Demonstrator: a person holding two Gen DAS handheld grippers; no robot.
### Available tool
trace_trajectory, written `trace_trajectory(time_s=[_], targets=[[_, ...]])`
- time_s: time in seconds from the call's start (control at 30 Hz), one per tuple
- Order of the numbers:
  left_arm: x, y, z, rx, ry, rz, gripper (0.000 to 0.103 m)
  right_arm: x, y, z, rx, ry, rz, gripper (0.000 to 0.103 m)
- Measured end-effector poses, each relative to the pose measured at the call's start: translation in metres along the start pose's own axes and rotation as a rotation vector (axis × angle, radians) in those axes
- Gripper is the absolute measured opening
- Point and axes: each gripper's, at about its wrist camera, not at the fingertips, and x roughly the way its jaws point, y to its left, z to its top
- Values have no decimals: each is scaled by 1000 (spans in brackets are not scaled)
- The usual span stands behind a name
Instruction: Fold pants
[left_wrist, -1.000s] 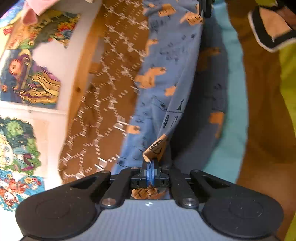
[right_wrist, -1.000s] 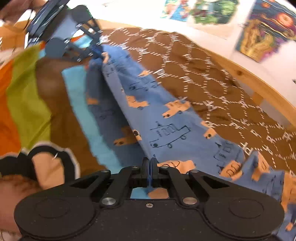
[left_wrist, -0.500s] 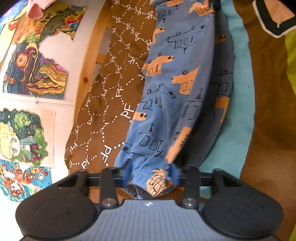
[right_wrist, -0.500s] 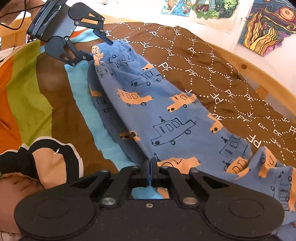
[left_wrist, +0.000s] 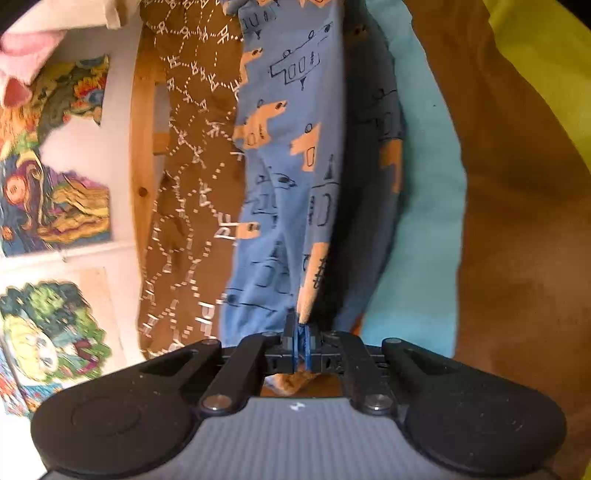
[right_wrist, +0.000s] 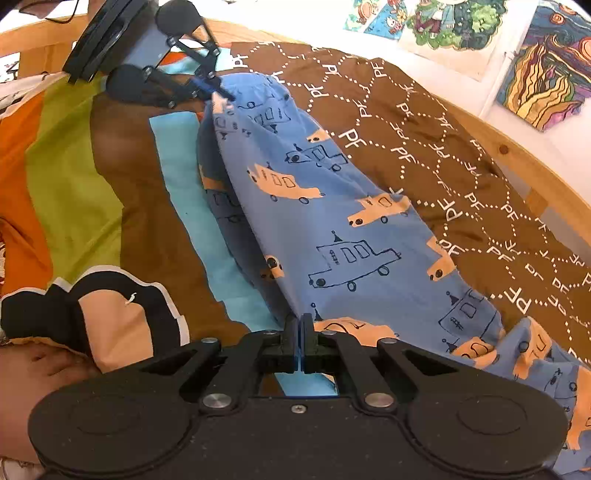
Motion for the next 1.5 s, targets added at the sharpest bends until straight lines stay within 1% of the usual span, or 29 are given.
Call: trace_trajectory(time_s=[0.03, 0.1, 0.13, 0.17, 0.2, 0.23, 0.27, 0.3, 0.33, 0.37, 0.4, 0.43, 0.5, 0.53, 0.6, 0.67, 0.73, 0.83, 0.93, 1.0, 1.03, 1.07, 1.1, 1.17, 1.23, 1.33, 1.37, 1.47, 1.5], targets=[[-1, 0, 0, -22, -2, -19, 8, 1, -1, 0, 10, 1, -1, 0], [-4, 5, 0, -66, 0, -49, 22, 3, -2, -1, 25, 4, -8, 2], [-6, 9, 0, -91, -1, -56, 44, 4, -3, -1, 24, 5, -8, 2], [-8, 15, 0, -137, 0, -49, 64, 3, -3, -1, 20, 5, -6, 9], [-10, 21, -1, -190, 4, -46, 73, 3, -3, -1, 16, 8, -9, 17], [-13, 30, -2, -259, 9, -62, 87, 0, -5, 0, 13, 11, -13, 22], [-17, 39, -5, -344, 11, -98, 94, -4, -7, 0, 17, 12, -17, 34], [-20, 47, -6, -420, 10, -130, 96, -9, -11, -1, 30, 15, -22, 49], [-23, 54, -6, -495, 9, -159, 97, -14, -16, -2, 49, 19, -25, 57], [-26, 61, -5, -574, 3, -184, 99, -21, -23, -4, 73, 28, -25, 71], [-27, 68, -3, -643, -10, -198, 101, -27, -29, -6, 94, 36, -32, 78], [-27, 74, 1, -716, -26, -209, 103, -34, -36, -9, 123, 45, -60, 79], [-26, 87, 15, -867, -77, -256, 103, -48, -50, -17, 203, 69, -138, 88], [-24, 91, 24, -928, -107, -282, 103, -54, -57, -21, 247, 76, -177, 90], [-18, 98, 50, -1030, -174, -332, 103, -72, -75, -33, 370, 75, -261, 98], [-12, 100, 83, -1085, -242, -381, 103, -92, -93, -50, 531, 39, -331, 102], [-10, 101, 114, -1099, -289, -405, 103, -108, -113, -69, 690, 3, -369, 102], [-15, 98, 167, -1025, -333, -372, 102, -122, -139, -95, 866, -70, -390, 102], [-26, 90, 208, -871, -367, -332, 88, -127, -157, -114, 960, -149, -378, 99], [-28, 86, 225, -806, -385, -337, 83, -127, -169, -125, 1017, -204, -378, 91], [-30, 84, 230, -784, -393, -350, 78, -126, -175, -128, 1035, -225, -391, 87], [-31, 82, 234, -768, -395, -365, 69, -124, -180, -130, 1047, -240, -413, 78], [-30, 79, 236, -750, -393, -384, 64, -121, -185, -132, 1052, -249, -435, 69], [-30, 73, 241, -720, -384, -422, 53, -115, -192, -135, 1053, -251, -462, 61], [-27, 69, 243, -698, -387, -445, 46, -108, -196, -136, 1056, -246, -473, 61], [-25, 63, 248, -658, -374, -452, 36, -101, -199, -138, 1057, -226, -481, 59], [-23, 64, 249, -655, -368, -455, 31, -99, -200, -139, 1060, -224, -482, 59], [-20, 69, 250, -669, -347, -490, 15, -96, -205, -141, 1076, -250, -490, 58], [-19, 71, 250, -678, -341, -499, 13, -96, -207, -142, 1082, -267, -490, 58]])
